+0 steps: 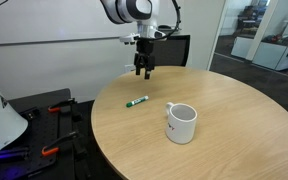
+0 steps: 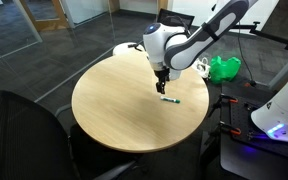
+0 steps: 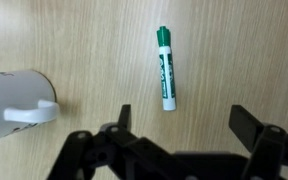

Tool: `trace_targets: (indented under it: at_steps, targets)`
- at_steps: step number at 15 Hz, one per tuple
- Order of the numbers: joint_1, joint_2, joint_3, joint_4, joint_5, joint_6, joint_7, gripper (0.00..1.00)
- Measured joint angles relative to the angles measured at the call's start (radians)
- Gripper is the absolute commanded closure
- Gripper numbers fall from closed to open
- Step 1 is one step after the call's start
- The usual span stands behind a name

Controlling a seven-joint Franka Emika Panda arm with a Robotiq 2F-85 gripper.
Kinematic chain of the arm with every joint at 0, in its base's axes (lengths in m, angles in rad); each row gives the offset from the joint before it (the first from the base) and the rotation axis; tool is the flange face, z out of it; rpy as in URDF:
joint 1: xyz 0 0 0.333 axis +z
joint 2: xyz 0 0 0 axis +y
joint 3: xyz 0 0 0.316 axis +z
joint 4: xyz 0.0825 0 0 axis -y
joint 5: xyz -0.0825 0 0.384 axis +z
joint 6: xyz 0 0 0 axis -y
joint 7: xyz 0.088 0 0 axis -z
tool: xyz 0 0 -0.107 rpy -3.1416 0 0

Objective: Pick up the marker from the cup and put it on the table

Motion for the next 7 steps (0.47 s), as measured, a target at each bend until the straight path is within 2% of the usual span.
trace_targets:
  at_steps: [7]
  targets:
    - [0.000, -0.047, 0.002, -0.054, 0.003, 0.028, 0.000, 0.00]
